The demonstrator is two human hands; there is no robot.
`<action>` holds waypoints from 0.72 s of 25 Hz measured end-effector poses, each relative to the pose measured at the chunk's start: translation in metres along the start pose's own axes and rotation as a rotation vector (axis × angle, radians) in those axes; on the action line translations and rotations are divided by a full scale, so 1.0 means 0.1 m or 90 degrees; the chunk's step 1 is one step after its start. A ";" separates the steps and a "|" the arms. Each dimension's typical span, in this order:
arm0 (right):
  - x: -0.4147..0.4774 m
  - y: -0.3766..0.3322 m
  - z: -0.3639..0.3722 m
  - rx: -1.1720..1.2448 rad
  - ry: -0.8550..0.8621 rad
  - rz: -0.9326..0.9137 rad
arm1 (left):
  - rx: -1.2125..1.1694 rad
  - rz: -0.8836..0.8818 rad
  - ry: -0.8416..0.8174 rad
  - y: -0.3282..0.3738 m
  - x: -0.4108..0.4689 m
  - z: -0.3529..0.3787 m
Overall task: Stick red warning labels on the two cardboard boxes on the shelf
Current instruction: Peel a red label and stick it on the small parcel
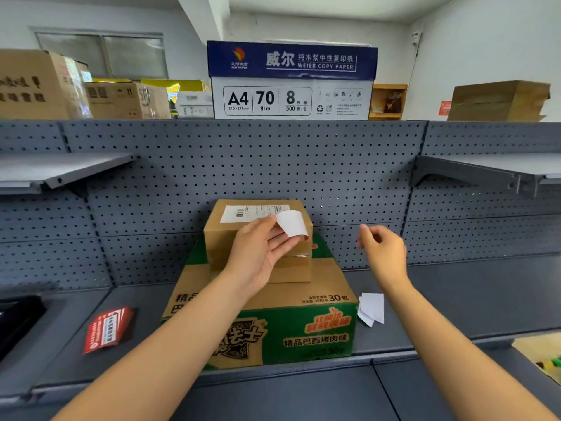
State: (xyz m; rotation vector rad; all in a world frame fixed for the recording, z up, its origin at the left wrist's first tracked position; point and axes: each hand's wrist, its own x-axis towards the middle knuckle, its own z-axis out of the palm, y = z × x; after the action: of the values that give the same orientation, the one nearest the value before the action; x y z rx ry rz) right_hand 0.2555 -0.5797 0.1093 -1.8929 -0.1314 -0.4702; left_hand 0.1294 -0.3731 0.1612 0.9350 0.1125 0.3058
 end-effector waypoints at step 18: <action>-0.95 -1.54 0.42 0.259 -0.326 -0.198 | 0.374 0.265 -0.020 0.37 -0.35 -0.34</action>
State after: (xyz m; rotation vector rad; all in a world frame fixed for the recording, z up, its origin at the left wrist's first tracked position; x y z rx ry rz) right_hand 0.1313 -0.4711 0.1951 -1.5546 -0.8090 -0.1353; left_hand 0.0808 -0.3366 0.1699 1.5491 -0.0279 0.6645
